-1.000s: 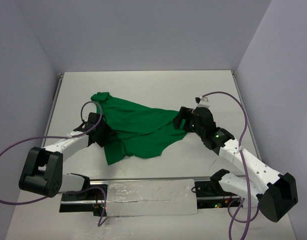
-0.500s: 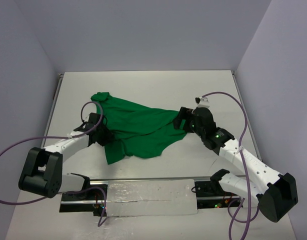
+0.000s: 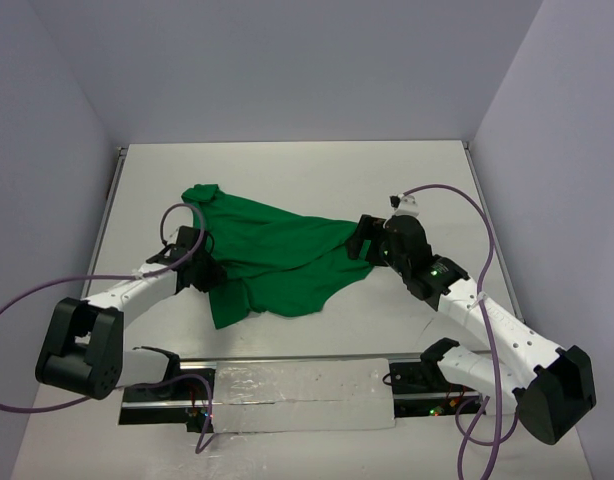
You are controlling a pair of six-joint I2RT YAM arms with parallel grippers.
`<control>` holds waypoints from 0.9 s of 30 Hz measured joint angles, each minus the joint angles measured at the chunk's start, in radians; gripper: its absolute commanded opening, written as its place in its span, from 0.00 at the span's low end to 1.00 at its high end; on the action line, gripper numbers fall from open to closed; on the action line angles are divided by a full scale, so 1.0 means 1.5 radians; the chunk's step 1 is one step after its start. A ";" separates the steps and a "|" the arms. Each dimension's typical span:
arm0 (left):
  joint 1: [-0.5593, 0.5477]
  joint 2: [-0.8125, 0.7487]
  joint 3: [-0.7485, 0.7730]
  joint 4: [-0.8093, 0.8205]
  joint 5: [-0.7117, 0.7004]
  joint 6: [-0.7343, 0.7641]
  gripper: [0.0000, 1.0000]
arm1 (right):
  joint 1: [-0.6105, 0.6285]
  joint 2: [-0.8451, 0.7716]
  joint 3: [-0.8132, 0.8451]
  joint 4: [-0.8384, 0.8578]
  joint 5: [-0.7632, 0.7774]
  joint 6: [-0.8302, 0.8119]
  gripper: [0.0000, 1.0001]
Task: Fold and stack the t-shirts
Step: Flatten out the tshirt
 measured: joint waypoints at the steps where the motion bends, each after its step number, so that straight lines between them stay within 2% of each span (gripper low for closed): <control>1: -0.001 0.002 0.000 0.000 0.000 0.000 0.33 | 0.000 0.000 0.000 0.000 0.000 0.000 0.89; 2: -0.002 0.004 0.000 0.000 0.000 0.000 0.29 | 0.000 0.000 0.000 0.000 0.000 0.001 0.89; 3: -0.002 0.004 0.000 0.001 0.000 0.000 0.28 | 0.000 0.000 0.000 0.000 0.000 0.001 0.89; 4: -0.002 0.004 0.000 0.001 0.000 0.000 0.16 | 0.000 0.000 0.000 0.000 0.000 0.001 0.89; 5: -0.002 0.004 0.000 0.001 0.000 0.000 0.10 | 0.000 0.000 0.000 0.000 0.000 0.002 0.89; 10: -0.003 -0.001 0.001 -0.006 -0.004 0.000 0.10 | 0.000 0.000 0.000 0.000 0.000 0.001 0.89; 17: -0.003 -0.084 0.060 -0.085 -0.052 0.003 0.10 | -0.032 0.033 0.000 -0.013 0.013 0.001 0.88; 22: -0.003 -0.132 0.156 -0.122 -0.077 0.014 0.10 | -0.135 0.060 -0.052 0.033 -0.074 0.048 0.85; 27: -0.001 -0.138 0.227 -0.141 -0.088 0.027 0.10 | -0.218 0.092 -0.093 0.104 -0.195 0.132 0.85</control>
